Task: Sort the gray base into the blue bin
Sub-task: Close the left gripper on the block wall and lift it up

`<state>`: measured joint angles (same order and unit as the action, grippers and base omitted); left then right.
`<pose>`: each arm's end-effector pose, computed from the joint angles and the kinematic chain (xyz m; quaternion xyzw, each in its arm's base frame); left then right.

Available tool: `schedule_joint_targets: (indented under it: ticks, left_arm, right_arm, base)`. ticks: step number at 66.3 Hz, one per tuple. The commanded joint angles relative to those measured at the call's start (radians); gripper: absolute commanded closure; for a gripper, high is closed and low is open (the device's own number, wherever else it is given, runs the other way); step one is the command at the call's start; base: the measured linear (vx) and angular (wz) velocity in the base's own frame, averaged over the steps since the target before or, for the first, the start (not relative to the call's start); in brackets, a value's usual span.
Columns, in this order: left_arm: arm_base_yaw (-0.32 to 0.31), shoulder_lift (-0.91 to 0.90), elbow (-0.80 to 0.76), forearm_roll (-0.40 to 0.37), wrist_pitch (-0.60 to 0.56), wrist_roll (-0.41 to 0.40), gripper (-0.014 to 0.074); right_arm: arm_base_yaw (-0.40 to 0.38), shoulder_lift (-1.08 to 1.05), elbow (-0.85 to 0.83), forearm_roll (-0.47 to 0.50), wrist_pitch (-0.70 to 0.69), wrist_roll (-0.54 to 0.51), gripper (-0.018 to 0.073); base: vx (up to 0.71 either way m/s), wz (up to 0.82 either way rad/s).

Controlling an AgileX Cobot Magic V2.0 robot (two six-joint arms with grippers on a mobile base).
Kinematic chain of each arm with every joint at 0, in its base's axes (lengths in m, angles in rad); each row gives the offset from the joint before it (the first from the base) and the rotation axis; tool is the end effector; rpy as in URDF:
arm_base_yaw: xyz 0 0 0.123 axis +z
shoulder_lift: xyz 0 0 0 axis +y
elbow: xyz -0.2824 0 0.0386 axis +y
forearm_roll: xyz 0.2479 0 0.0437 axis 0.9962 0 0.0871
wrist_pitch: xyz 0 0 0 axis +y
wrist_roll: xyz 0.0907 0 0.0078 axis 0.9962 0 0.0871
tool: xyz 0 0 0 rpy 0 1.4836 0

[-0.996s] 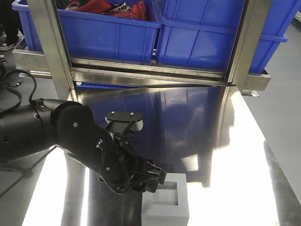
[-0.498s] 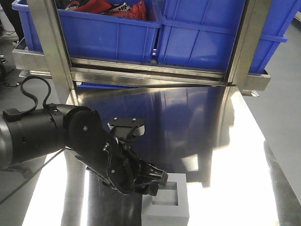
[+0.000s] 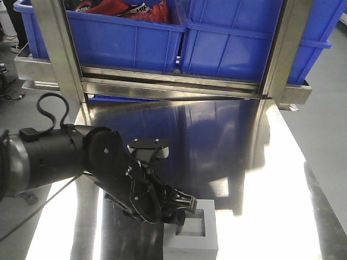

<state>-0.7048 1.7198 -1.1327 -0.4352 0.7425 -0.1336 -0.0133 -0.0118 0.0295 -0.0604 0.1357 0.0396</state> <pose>0.2442 -0.2418 0.2144 0.1437 0.9618 -0.2203 0.0766 0.0566 -0.0015 0.1914 0.0003 0.7300 -0.0144 0.6833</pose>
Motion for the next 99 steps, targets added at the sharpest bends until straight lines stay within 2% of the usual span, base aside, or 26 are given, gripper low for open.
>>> schedule_joint_targets:
  ticks: [1,9,16,33,54,62,74,86,94,99]
  left_arm:
    - [-0.008,-0.018,-0.029,-0.023,-0.014,-0.008,0.0174]
    - [-0.008,0.001,-0.029,-0.022,-0.001,-0.008,0.0195]
    - [-0.008,0.002,-0.029,-0.021,-0.003,-0.007,0.0263]
    - [-0.008,0.001,-0.029,-0.020,0.008,0.044,0.0605]
    - [-0.008,-0.021,-0.029,0.001,-0.044,0.048,0.0602]
    - [-0.008,-0.060,-0.029,0.077,-0.083,0.041,0.0602]
    - [-0.008,-0.155,-0.029,0.191,-0.164,-0.022,0.0602]
    - [-0.008,-0.277,0.031,0.224,-0.310,-0.027,0.0602]
    - [-0.008,-0.367,0.133,0.259,-0.427,-0.022,0.0602]
    - [-0.008,-0.445,0.224,0.274,-0.539,-0.022,0.0602]
  right_arm:
    - [-0.004,-0.013,0.015,-0.006,-0.078,-0.006,0.0568]
    - [-0.004,-0.013,0.015,-0.006,-0.078,-0.006,0.0568]
    - [-0.004,-0.013,0.015,-0.006,-0.078,-0.006,0.0568]
    - [-0.004,-0.013,0.015,-0.006,-0.078,-0.006,0.0568]
    - [-0.004,-0.013,0.015,-0.006,-0.078,-0.006,0.0568]
    - [-0.004,-0.013,0.015,-0.006,-0.078,-0.006,0.0568]
    - [-0.004,-0.013,0.015,-0.006,-0.078,-0.006,0.0568]
    - [-0.004,-0.013,0.015,-0.006,-0.078,-0.006,0.0568]
    - [-0.004,-0.013,0.015,-0.006,-0.078,-0.006,0.0568]
    - [-0.004,-0.013,0.015,-0.006,-0.078,-0.006,0.0568]
  base:
    - [0.00,0.00]
    - [0.00,0.00]
    - [0.00,0.00]
    - [0.00,0.00]
    - [0.00,0.00]
    - [0.00,0.00]
    - [0.00,0.00]
    - [0.00,0.00]
    - [0.00,0.00]
    - [0.00,0.00]
